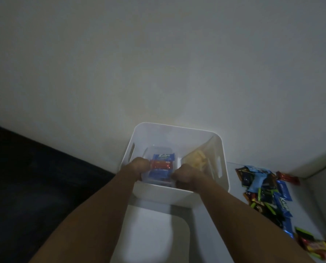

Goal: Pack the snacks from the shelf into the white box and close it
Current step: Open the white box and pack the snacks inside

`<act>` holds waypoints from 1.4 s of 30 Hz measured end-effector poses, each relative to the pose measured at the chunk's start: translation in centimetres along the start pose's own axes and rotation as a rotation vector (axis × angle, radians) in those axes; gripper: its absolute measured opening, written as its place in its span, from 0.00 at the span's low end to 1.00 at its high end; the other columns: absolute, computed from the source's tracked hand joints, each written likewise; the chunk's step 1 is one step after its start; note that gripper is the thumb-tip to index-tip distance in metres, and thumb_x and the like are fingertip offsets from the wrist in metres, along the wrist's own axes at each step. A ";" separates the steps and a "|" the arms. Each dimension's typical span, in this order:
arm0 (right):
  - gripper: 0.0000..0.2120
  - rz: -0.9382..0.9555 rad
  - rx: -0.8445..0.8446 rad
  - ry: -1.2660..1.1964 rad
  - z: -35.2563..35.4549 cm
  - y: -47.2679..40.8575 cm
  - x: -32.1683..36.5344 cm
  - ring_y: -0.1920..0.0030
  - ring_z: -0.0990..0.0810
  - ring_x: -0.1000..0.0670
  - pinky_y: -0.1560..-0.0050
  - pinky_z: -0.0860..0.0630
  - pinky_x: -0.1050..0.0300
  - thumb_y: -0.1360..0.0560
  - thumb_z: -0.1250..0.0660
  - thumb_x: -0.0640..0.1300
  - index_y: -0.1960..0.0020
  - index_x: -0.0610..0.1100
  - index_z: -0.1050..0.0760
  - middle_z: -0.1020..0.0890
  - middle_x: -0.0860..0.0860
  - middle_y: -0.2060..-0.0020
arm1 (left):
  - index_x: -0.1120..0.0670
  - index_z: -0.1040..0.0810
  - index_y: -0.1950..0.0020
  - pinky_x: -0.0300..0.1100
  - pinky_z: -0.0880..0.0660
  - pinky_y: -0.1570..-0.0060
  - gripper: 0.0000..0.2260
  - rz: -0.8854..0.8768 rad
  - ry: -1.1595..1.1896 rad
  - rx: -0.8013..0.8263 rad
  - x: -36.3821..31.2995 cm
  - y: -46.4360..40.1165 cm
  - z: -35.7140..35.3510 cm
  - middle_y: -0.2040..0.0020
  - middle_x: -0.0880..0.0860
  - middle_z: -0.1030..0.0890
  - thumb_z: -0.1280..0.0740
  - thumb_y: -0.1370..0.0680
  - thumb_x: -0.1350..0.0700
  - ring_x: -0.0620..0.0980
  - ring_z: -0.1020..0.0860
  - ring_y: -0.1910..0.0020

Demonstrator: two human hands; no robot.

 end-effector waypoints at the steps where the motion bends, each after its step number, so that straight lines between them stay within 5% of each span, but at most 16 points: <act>1: 0.08 -0.003 0.004 0.004 -0.1 -0.2 -0.1 0.69 0.26 0.50 0.69 0.29 0.60 0.27 0.30 0.40 0.63 0.41 0.26 0.25 0.47 0.69 | 0.65 0.28 0.34 0.29 0.32 0.84 0.15 -0.017 -0.019 0.029 0.1 -0.5 -0.4 0.65 0.54 0.30 0.40 0.20 0.64 0.40 0.24 0.79; 3: 0.06 -0.015 0.029 -0.047 -0.3 -0.5 -0.3 0.67 0.25 0.51 0.68 0.28 0.61 0.28 0.29 0.37 0.62 0.41 0.26 0.24 0.47 0.67 | 0.60 0.26 0.41 0.30 0.23 0.67 0.10 -0.036 -0.108 0.075 -0.1 -0.3 -0.6 0.57 0.60 0.26 0.36 0.21 0.60 0.44 0.17 0.59; 5: 0.04 -0.032 0.079 -0.108 -0.8 -0.4 0.0 0.64 0.24 0.50 0.64 0.26 0.60 0.28 0.31 0.34 0.59 0.39 0.25 0.23 0.46 0.64 | 0.60 0.24 0.45 0.43 0.23 0.45 0.15 -0.115 -0.085 0.018 -0.4 -0.3 0.1 0.47 0.59 0.22 0.28 0.27 0.55 0.55 0.21 0.45; 9: 0.10 -0.082 0.074 -0.181 -0.9 -1.1 0.0 0.49 0.19 0.42 0.49 0.21 0.51 0.28 0.33 0.33 0.46 0.35 0.25 0.21 0.40 0.53 | 0.63 0.20 0.43 0.45 0.27 0.42 0.12 -0.593 -0.137 -0.598 -2.5 0.6 4.3 0.44 0.61 0.19 0.33 0.26 0.62 0.59 0.21 0.45; 11: 0.12 -0.088 0.070 -0.192 -0.9 -1.2 0.1 0.50 0.20 0.43 0.51 0.22 0.51 0.26 0.33 0.37 0.44 0.36 0.26 0.21 0.39 0.48 | 0.64 0.22 0.41 0.48 0.27 0.43 0.13 -0.712 -0.175 -0.769 -2.5 1.0 5.9 0.44 0.62 0.20 0.35 0.25 0.62 0.61 0.22 0.45; 14: 0.04 -0.075 0.088 -0.250 -1.4 -1.2 0.4 0.58 0.22 0.46 0.58 0.22 0.54 0.23 0.34 0.41 0.50 0.41 0.27 0.22 0.46 0.57 | 0.63 0.35 0.27 0.49 0.37 0.32 0.23 -0.558 -0.183 -0.531 -0.6 -0.7 6.1 0.32 0.64 0.29 0.42 0.20 0.53 0.63 0.30 0.33; 17: 0.04 -0.052 0.118 -0.227 -2.1 -1.3 1.1 0.58 0.21 0.46 0.58 0.22 0.55 0.23 0.37 0.41 0.51 0.42 0.26 0.20 0.44 0.56 | 0.56 0.46 0.22 0.47 0.36 0.32 0.23 -0.441 -0.048 -0.312 0.7 -1.5 5.1 0.29 0.62 0.30 0.48 0.16 0.53 0.61 0.30 0.32; 25: 0.11 -0.016 0.166 0.049 -3.3 -1.2 2.6 0.69 0.31 0.52 0.75 0.29 0.63 0.29 0.42 0.30 0.64 0.43 0.31 0.30 0.47 0.68 | 0.55 0.45 0.22 0.44 0.34 0.35 0.22 -0.492 0.006 -0.357 0.9 -1.9 5.2 0.31 0.62 0.28 0.48 0.16 0.55 0.60 0.28 0.34; 30: 0.11 0.023 0.132 0.138 -2.5 -0.8 2.6 0.66 0.26 0.49 0.67 0.26 0.56 0.25 0.40 0.34 0.63 0.45 0.34 0.27 0.47 0.64 | 0.58 0.44 0.23 0.49 0.30 0.38 0.23 -0.479 -0.134 -0.431 0.8 -2.2 5.1 0.37 0.66 0.24 0.47 0.17 0.53 0.62 0.25 0.39; 34: 0.02 0.098 0.084 0.047 0.3 0.4 2.9 0.57 0.21 0.40 0.60 0.21 0.49 0.26 0.38 0.34 0.57 0.38 0.29 0.25 0.37 0.54 | 0.63 0.31 0.31 0.57 0.30 0.39 0.25 -0.580 -0.392 -0.621 0.1 -1.2 5.2 0.36 0.65 0.25 0.46 0.19 0.46 0.65 0.26 0.38; 37: 0.04 0.137 0.072 -0.103 4.0 2.2 3.2 0.54 0.17 0.38 0.54 0.19 0.44 0.26 0.37 0.33 0.52 0.35 0.25 0.22 0.35 0.53 | 0.60 0.30 0.32 0.60 0.38 0.33 0.23 -0.562 -0.616 -0.688 -1.7 -0.3 4.6 0.31 0.62 0.29 0.44 0.20 0.46 0.62 0.32 0.32; 42: 0.13 0.190 0.032 -0.245 11.7 7.6 2.1 0.51 0.17 0.39 0.51 0.18 0.44 0.22 0.39 0.34 0.39 0.31 0.28 0.21 0.37 0.44 | 0.59 0.27 0.33 0.52 0.37 0.30 0.22 -0.726 -0.453 -0.588 -7.4 2.9 -0.3 0.32 0.59 0.26 0.40 0.20 0.47 0.59 0.30 0.32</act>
Point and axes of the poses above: each hand's wrist, its own y-axis away from the middle knuckle, its own z-axis out of the back of the hand, x = y × z, the point moved 5 cm from there along -y, towards the middle knuckle
